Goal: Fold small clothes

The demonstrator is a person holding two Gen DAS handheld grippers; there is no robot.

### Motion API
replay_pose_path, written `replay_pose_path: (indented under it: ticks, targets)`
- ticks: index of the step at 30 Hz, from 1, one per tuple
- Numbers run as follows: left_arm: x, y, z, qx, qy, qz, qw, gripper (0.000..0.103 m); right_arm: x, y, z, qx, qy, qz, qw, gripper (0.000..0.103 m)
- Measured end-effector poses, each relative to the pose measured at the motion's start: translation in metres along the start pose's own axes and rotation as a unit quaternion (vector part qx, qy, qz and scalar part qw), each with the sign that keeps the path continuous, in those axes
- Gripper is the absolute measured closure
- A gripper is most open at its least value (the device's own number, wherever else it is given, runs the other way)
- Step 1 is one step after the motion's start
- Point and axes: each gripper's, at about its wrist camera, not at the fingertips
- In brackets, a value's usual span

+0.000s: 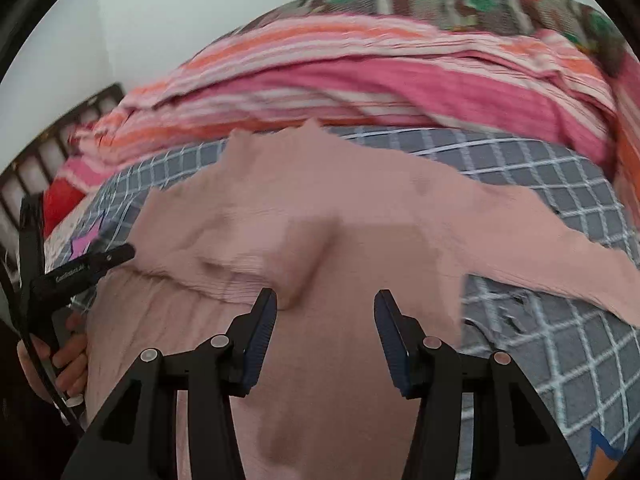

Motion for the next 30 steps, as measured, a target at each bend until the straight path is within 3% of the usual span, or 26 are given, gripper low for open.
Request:
replay_pose_path:
  ticks: [3,8,15,18,24,27,30]
  targets:
    - [0.005,0.000,0.004,0.002,0.011,0.009,0.9999,0.036,0.012,-0.013,-0.020,0.039,0.013,0.008,0.999,0.052]
    - [0.006,0.001,0.004,0.001,0.005,0.007,1.0000,0.036,0.021,-0.022,-0.036,0.032,0.052,0.012,0.998,0.055]
    - [-0.001,0.003,0.001,0.000,-0.012,-0.006,0.9999,0.036,-0.025,-0.023,0.000,-0.028,0.044,-0.044,0.998,0.055]
    - [-0.003,0.004,0.000,-0.002,-0.019,-0.011,0.9998,0.036,-0.044,-0.022,-0.005,-0.007,0.055,-0.046,0.997,0.055]
    - [-0.003,0.004,-0.002,-0.001,-0.024,-0.015,0.9996,0.036,-0.070,-0.016,-0.008,0.008,0.034,-0.062,0.997,0.055]
    - [-0.003,0.003,-0.002,0.000,-0.023,-0.015,0.9996,0.035,-0.074,-0.013,-0.011,0.016,0.054,-0.052,0.997,0.055]
    - [-0.003,0.003,-0.003,0.000,-0.024,-0.016,0.9996,0.035,-0.082,-0.011,-0.011,0.011,0.053,-0.060,0.997,0.063]
Point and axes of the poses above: each gripper's, at about its wrist camera, not at the fingertips, and z roughly against the way its jaws point, x to its left, y to its underside, and after that the axes turned 6 degrees about x, right-handed
